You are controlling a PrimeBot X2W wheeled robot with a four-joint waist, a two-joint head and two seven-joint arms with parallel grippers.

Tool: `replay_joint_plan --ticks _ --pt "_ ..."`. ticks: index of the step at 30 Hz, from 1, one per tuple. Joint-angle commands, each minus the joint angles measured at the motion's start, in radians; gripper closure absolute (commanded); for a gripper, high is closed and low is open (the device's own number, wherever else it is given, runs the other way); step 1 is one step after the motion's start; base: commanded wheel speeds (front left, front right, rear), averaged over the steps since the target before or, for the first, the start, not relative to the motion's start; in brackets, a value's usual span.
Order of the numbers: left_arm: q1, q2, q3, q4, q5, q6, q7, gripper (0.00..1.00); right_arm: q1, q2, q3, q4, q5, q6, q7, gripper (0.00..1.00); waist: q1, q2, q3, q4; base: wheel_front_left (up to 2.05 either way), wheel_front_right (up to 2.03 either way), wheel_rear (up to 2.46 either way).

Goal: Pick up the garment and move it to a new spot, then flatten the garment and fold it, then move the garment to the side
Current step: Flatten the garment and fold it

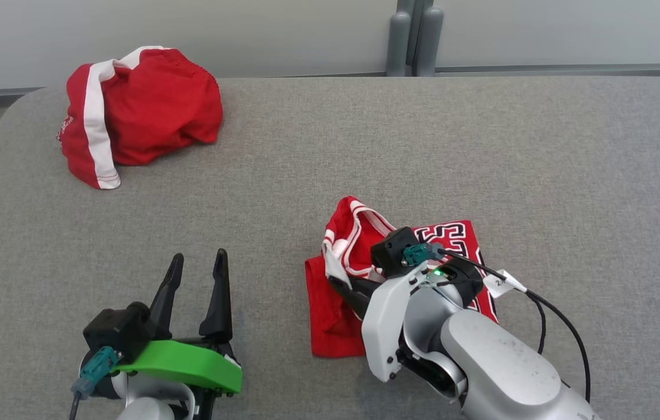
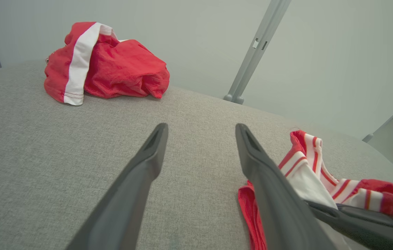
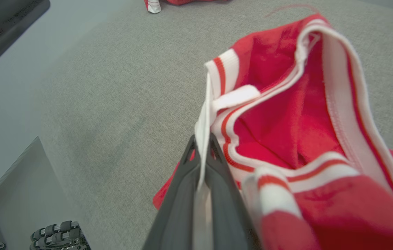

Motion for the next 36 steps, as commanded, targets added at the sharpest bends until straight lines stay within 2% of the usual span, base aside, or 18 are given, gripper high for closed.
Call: replay_joint_plan --ticks 1,6,11,23,24,26,29,36 --pt "-0.016 -0.003 -0.002 0.004 -0.003 -0.005 -0.002 0.0 -0.023 0.009 0.019 0.016 0.012 0.0 -0.025 0.0 -0.0001 0.0106 -0.002 0.001 0.0 0.0 0.0" --pt "-0.01 -0.008 -0.008 0.009 -0.003 0.0 -0.003 0.0 -0.043 0.017 0.038 0.025 0.028 0.0 -0.057 0.0 -0.0001 0.0106 -0.008 -0.005 0.0 0.0 0.0" --pt "-0.002 -0.007 -0.008 0.007 -0.006 0.005 -0.005 0.0 -0.049 0.002 0.002 -0.008 0.033 0.0 -0.09 0.0 -0.0001 0.0106 -0.014 -0.017 0.0 0.0 0.0" --pt "0.015 0.001 -0.009 -0.009 -0.007 0.014 -0.005 0.0 0.039 -0.04 -0.261 -0.114 -0.02 0.0 -0.159 0.0 -0.0001 0.0106 -0.027 -0.049 0.0 0.0 0.0" --pt "0.016 0.002 -0.011 -0.01 -0.007 0.014 -0.004 0.0 0.051 -0.042 -0.282 -0.121 -0.025 0.0 -0.16 0.1 -0.0001 0.0106 -0.029 -0.05 0.0 0.0 0.0" --pt "0.017 0.002 -0.013 -0.013 -0.006 0.016 -0.002 0.0 0.078 -0.042 -0.325 -0.135 -0.034 0.0 -0.159 0.61 -0.0001 0.0106 -0.032 -0.053 0.0 0.0 0.0" --pt "0.021 0.006 -0.014 -0.016 -0.007 0.018 0.0 0.0 0.121 -0.042 -0.379 -0.151 -0.045 0.0 -0.153 1.0 -0.0001 0.0106 -0.035 -0.056 0.0 0.0 0.0" --pt "0.026 0.014 -0.016 -0.024 -0.005 0.02 0.001 0.0 0.202 -0.038 -0.451 -0.149 -0.046 0.0 -0.157 1.0 -0.0001 0.0106 -0.039 -0.051 0.0 0.0 0.0"
